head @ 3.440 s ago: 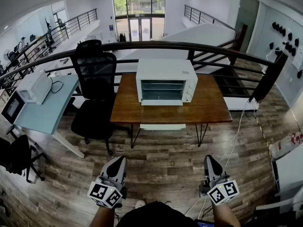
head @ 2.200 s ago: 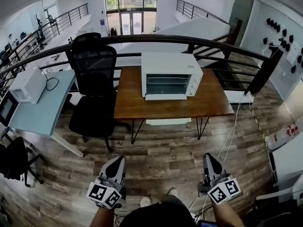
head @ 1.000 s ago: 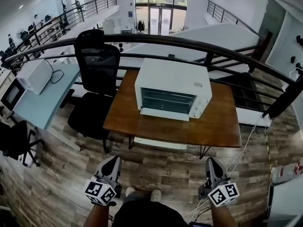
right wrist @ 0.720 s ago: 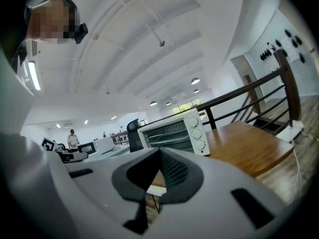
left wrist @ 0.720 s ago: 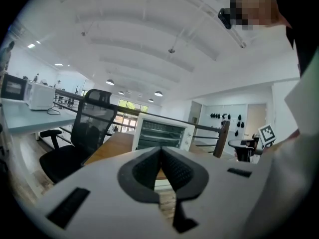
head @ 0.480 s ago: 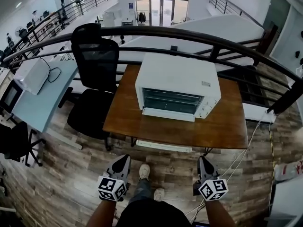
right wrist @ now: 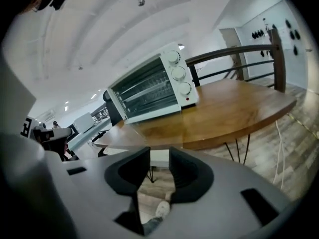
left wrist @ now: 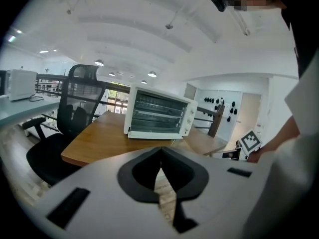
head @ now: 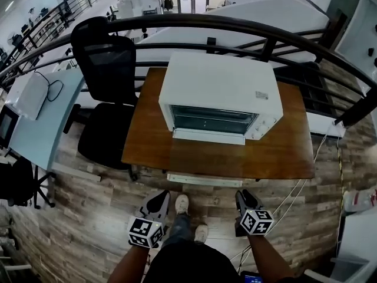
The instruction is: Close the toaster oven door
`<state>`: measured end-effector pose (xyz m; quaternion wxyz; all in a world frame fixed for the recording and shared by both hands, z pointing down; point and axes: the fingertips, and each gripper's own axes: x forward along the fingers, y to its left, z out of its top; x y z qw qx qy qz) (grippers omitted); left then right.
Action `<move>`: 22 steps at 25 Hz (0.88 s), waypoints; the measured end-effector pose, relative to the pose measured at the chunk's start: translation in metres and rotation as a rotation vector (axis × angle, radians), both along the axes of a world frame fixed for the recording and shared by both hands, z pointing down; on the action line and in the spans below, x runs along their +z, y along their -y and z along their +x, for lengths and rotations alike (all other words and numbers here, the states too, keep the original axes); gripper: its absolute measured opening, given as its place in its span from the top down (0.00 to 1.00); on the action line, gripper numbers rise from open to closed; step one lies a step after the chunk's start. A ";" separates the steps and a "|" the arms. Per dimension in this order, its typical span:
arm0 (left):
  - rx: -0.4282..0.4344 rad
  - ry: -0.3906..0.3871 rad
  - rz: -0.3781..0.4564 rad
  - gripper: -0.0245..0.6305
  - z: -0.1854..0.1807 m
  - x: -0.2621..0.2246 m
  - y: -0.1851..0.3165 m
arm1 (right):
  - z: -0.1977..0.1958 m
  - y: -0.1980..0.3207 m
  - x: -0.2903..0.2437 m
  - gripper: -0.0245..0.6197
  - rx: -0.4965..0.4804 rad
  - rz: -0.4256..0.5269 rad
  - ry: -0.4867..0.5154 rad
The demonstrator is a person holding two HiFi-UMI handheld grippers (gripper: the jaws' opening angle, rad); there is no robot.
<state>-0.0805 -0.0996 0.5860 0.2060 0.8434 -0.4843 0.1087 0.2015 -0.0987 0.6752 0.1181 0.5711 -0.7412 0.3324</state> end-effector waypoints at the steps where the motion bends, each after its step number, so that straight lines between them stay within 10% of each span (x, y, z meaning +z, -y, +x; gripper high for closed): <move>1: 0.000 0.001 -0.003 0.95 -0.001 0.001 0.002 | 0.001 0.003 0.009 0.78 0.009 -0.023 -0.001; 22: -0.008 0.043 -0.106 0.95 -0.020 0.033 0.008 | 0.005 0.035 0.065 0.69 0.079 -0.190 0.163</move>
